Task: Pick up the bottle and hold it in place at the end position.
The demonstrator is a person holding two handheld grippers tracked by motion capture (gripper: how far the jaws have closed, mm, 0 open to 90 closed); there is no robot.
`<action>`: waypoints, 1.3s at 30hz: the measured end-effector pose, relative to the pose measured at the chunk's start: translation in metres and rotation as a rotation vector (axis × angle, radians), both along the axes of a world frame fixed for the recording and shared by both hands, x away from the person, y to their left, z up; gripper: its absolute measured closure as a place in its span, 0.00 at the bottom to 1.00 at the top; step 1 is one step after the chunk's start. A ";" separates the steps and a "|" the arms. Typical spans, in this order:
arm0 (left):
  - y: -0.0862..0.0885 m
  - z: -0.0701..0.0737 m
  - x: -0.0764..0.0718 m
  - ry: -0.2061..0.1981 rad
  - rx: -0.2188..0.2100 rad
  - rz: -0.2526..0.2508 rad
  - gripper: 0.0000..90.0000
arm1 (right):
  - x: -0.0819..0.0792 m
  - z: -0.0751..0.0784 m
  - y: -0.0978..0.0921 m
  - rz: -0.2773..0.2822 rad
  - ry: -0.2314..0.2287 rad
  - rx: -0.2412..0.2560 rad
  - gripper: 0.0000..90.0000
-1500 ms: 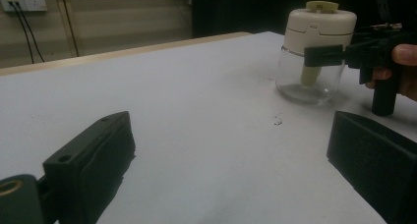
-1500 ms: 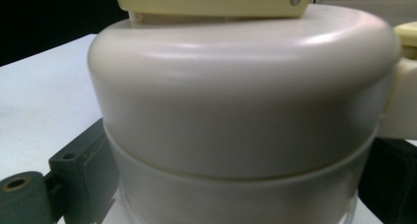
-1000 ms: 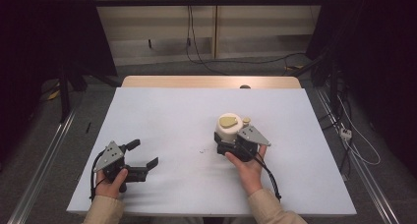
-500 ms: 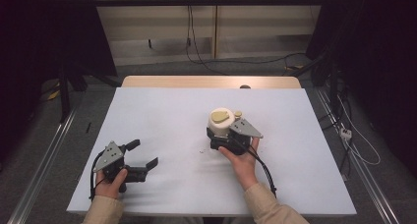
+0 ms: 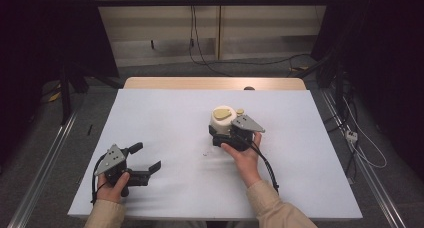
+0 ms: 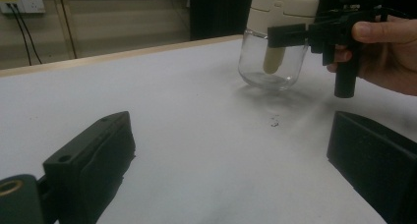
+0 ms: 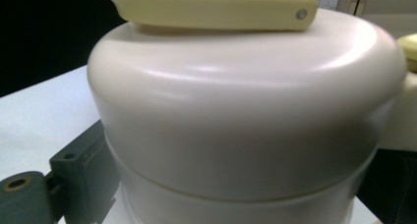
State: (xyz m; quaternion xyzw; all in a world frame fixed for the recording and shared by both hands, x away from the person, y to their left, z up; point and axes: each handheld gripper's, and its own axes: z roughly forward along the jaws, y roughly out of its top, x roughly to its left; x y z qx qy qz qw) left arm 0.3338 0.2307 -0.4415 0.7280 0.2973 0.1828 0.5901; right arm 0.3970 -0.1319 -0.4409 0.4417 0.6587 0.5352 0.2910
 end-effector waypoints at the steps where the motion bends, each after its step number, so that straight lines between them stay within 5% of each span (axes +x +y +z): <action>1: 0.000 0.000 0.000 -0.002 0.003 0.000 0.04 | 0.000 0.000 0.000 0.000 0.000 0.000 0.06; 39: 0.004 0.000 -0.001 -0.001 -0.007 0.010 0.04 | 0.026 -0.008 0.011 0.037 0.031 -0.025 0.06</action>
